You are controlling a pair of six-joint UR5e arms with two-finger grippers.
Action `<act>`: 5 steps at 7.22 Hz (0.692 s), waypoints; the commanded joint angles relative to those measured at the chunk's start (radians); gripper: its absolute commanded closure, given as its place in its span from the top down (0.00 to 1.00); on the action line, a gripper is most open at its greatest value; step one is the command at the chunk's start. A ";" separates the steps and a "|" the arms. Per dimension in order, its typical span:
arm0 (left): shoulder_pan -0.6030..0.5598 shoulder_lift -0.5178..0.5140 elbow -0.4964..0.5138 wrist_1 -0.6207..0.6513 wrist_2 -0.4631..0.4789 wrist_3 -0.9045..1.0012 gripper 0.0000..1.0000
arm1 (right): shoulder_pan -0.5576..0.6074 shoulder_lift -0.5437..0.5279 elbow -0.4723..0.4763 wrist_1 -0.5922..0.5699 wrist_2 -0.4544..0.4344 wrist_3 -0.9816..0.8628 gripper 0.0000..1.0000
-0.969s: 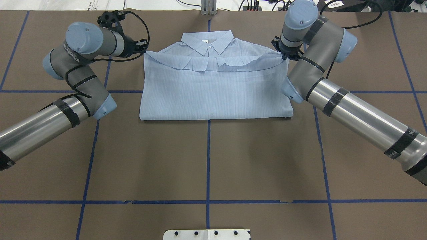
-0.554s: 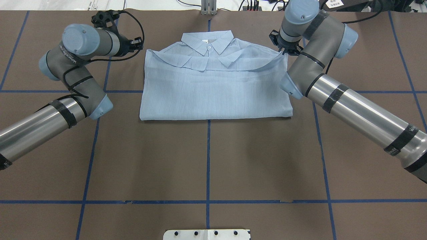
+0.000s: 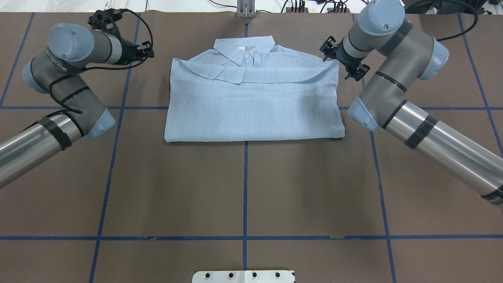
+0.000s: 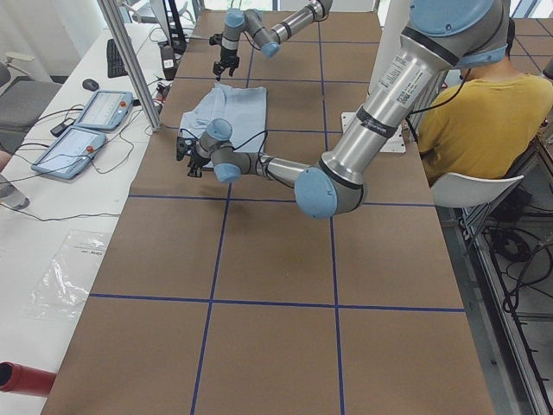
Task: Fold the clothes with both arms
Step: 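Open both grippers and raise them away from the shirt, then move the right gripper to the folded shirt's side edge and grasp it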
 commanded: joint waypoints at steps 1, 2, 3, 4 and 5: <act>-0.019 0.028 -0.012 -0.003 -0.057 0.004 0.45 | -0.087 -0.134 0.144 0.005 -0.020 0.173 1.00; -0.020 0.036 -0.012 -0.001 -0.057 0.077 0.45 | -0.139 -0.171 0.182 0.006 -0.037 0.175 1.00; -0.020 0.039 -0.012 -0.001 -0.057 0.099 0.45 | -0.160 -0.204 0.187 0.037 -0.042 0.169 1.00; -0.019 0.039 -0.012 -0.001 -0.057 0.101 0.45 | -0.161 -0.246 0.185 0.105 -0.036 0.165 1.00; -0.019 0.039 -0.014 -0.004 -0.060 0.101 0.45 | -0.167 -0.263 0.187 0.127 -0.034 0.165 1.00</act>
